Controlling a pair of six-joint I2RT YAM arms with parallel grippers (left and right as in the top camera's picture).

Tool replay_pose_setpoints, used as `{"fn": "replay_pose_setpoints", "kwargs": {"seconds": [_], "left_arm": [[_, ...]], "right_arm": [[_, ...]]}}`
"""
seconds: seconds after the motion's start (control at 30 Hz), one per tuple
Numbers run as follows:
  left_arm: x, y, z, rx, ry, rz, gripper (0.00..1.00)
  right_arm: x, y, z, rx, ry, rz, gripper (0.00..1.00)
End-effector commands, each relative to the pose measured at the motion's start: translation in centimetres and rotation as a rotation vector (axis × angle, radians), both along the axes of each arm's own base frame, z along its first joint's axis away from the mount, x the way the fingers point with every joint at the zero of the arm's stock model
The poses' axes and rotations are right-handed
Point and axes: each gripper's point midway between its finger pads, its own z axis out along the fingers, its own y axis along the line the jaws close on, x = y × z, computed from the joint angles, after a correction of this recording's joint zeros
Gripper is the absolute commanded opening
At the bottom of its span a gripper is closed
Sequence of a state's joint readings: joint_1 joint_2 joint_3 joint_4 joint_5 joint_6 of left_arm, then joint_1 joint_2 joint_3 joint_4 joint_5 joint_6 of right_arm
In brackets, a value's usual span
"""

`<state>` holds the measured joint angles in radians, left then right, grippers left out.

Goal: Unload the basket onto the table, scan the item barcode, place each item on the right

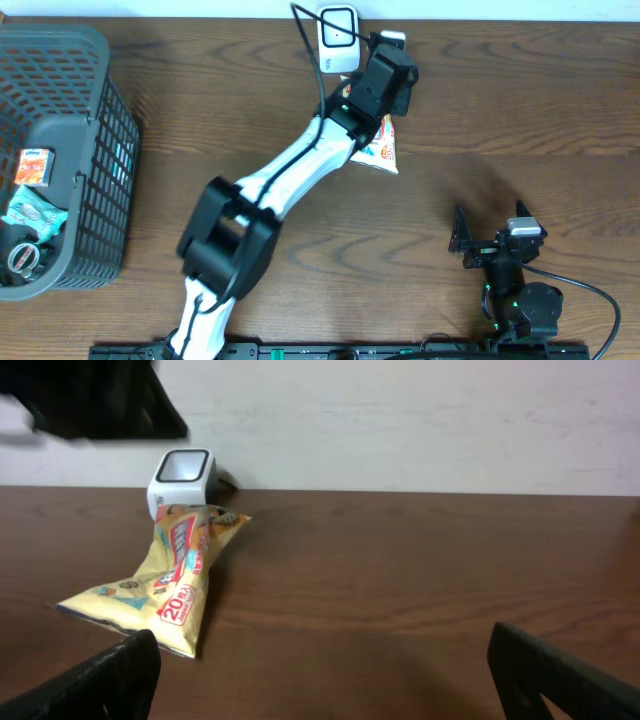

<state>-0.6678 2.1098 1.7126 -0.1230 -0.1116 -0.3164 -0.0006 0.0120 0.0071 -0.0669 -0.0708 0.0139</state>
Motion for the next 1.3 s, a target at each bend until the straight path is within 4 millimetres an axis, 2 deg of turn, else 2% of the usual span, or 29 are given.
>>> {"fn": "replay_pose_setpoints", "kwargs": {"seconds": [0.0, 0.2, 0.3, 0.4, 0.57, 0.63, 0.8, 0.9, 1.0, 1.17, 1.27], "left_arm": [[1.1, 0.2, -5.0, 0.05, 0.032, 0.019, 0.07], [0.8, 0.7, -12.0, 0.145, 0.122, 0.006, 0.07], [0.5, 2.3, -13.8, 0.241, 0.14, 0.032, 0.07], [0.8, 4.1, -13.8, 0.314, 0.126, 0.1, 0.08], [0.8, 4.3, -12.2, 0.329, 0.103, 0.095, 0.07], [0.9, 4.2, -10.1, 0.308, 0.081, 0.098, 0.07], [0.3, 3.9, -3.3, 0.228, 0.022, 0.079, 0.08], [-1.3, 2.9, -1.6, 0.174, 0.06, -0.005, 0.08], [-3.0, 2.0, -2.8, 0.153, 0.146, -0.09, 0.07], [-6.2, 0.6, -7.0, 0.132, 0.327, -0.195, 0.07], [-7.0, 0.5, -9.9, 0.169, 0.385, -0.203, 0.07]], "right_arm": [[0.0, 0.2, 0.0, -0.008, -0.001, 0.008, 0.99], [0.0, 0.2, 0.0, -0.008, -0.001, 0.008, 0.99], [0.0, 0.2, 0.0, -0.008, -0.001, 0.008, 0.99], [0.0, 0.2, 0.0, -0.008, -0.001, 0.008, 0.99], [0.0, 0.2, 0.0, -0.008, -0.001, 0.008, 0.99], [0.0, 0.2, 0.0, -0.008, -0.001, 0.008, 0.99], [0.0, 0.2, 0.0, -0.008, -0.001, 0.008, 0.99], [0.0, 0.2, 0.0, -0.008, -0.001, 0.008, 0.99], [0.0, 0.2, 0.0, -0.008, -0.001, 0.008, 0.99], [0.0, 0.2, 0.0, -0.008, -0.001, 0.008, 0.99], [0.0, 0.2, 0.0, -0.008, -0.001, 0.008, 0.99]]}}
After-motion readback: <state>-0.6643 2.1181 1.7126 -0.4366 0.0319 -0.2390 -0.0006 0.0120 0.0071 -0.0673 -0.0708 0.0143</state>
